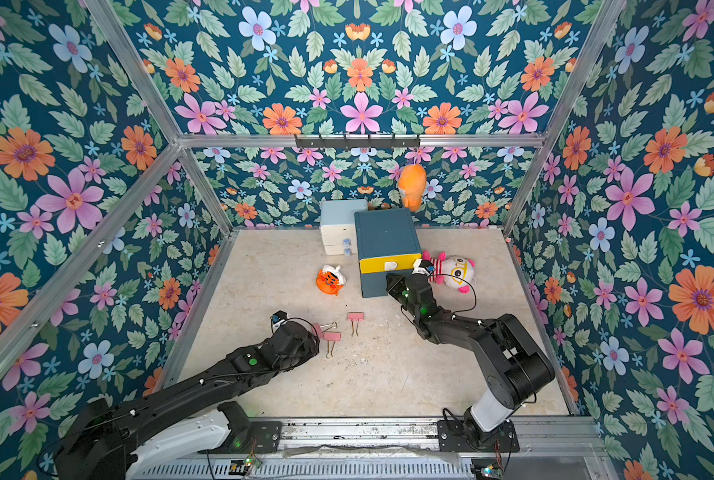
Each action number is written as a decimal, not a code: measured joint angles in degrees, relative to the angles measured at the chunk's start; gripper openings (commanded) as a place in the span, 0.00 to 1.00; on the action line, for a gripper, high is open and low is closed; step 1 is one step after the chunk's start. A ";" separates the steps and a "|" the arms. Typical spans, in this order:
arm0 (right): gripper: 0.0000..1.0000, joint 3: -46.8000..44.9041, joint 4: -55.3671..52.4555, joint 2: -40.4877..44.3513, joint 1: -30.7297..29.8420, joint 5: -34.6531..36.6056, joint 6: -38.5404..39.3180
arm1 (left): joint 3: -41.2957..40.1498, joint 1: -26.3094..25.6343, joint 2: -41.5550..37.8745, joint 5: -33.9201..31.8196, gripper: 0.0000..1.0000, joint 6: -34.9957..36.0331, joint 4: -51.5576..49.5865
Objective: Put the binder clips in the drawer according to color
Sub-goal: Close the drawer in the storage box, then open the drawer in the storage box.
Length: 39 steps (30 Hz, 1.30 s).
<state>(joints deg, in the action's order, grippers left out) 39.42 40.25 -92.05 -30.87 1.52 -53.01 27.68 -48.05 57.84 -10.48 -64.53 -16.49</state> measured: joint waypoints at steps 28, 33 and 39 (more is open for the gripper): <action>0.43 -7.93 28.98 -22.32 2.12 -3.54 -15.06 | 1.81 0.00 0.17 -1.46 0.63 0.59 -1.57; 0.41 -8.41 34.25 -24.83 2.16 -4.11 -16.50 | 1.70 0.00 0.04 -1.44 0.63 0.61 -1.57; 0.27 -7.80 36.28 -25.59 2.16 -4.13 -16.57 | 1.70 0.00 -0.04 -1.44 0.62 0.61 -1.57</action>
<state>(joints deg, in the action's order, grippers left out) 31.62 76.53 -117.64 -28.71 -2.61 -69.58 29.39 -48.05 57.80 -11.92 -63.92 -18.06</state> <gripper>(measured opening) 0.313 0.623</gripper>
